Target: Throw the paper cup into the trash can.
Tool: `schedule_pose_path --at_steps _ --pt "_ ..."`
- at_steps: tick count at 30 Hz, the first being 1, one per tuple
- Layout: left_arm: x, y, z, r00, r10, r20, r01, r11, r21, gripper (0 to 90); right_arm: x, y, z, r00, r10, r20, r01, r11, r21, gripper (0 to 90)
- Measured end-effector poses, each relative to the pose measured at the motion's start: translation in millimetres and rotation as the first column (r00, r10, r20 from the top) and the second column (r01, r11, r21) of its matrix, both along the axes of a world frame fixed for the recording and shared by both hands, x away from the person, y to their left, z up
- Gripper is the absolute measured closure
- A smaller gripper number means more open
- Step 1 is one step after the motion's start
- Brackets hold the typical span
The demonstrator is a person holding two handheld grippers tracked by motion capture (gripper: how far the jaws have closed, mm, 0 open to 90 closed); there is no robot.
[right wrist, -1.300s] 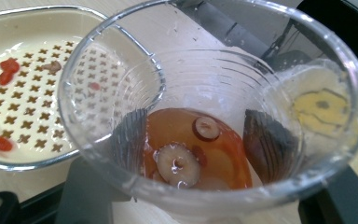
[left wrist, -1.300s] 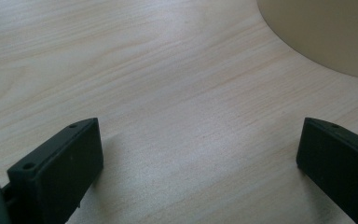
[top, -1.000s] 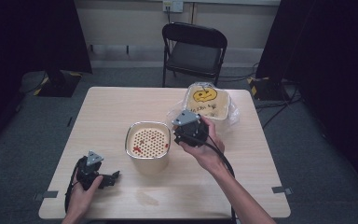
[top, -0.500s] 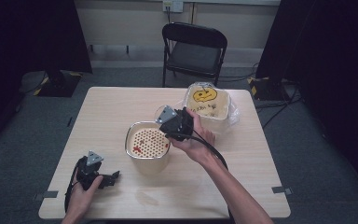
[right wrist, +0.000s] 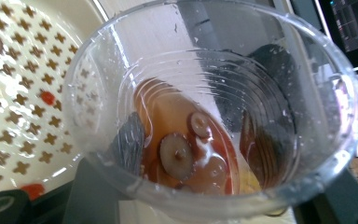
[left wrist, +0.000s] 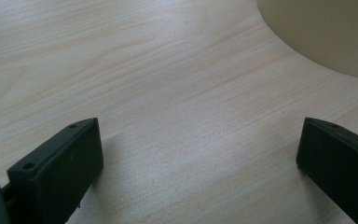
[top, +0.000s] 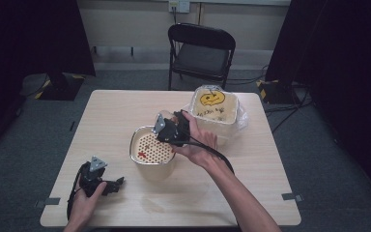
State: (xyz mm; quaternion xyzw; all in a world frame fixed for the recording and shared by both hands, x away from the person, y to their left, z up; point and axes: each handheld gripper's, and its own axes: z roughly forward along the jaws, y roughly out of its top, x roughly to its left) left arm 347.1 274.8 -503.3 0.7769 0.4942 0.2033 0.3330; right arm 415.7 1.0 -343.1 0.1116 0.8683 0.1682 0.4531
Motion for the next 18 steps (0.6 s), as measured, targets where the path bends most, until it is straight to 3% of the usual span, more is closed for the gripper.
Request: schedule_pose_path --at_steps 3,7,12,16,17,18 --pt "0.0 0.0 -0.1 1.0000 0.000 0.000 0.000 1.0000 0.000 0.0 -0.8 3.4 -1.9 0.9998 0.006 0.019 -0.005 0.999 -0.040 45.1" --pt "0.0 0.0 0.0 1.0000 0.000 0.001 0.000 1.0000 0.000 0.0 -4.0 9.9 -4.6 0.9963 0.019 0.083 -0.008 0.992 -0.129 45.2" --pt "0.0 0.0 0.0 1.0000 0.000 0.001 0.000 1.0000 0.000 0.0 -5.0 15.7 -7.1 0.9943 0.038 0.100 -0.019 0.982 -0.186 45.1" --pt "0.0 0.1 -0.1 1.0000 0.000 0.000 0.000 1.0000 0.000 0.0 -6.9 20.7 -13.0 0.9845 0.064 0.164 -0.016 0.960 -0.280 45.2" --pt "0.0 0.1 -0.1 1.0000 0.000 0.000 0.000 1.0000 0.000 0.0 -6.9 20.7 -13.0 0.9845 0.064 0.164 -0.016 0.960 -0.280 45.2" --pt "0.0 0.1 -0.1 1.0000 -0.001 0.000 0.001 1.0000 0.000 0.0 -8.8 23.1 -15.8 0.9797 0.074 0.186 -0.011 0.947 -0.320 45.2"
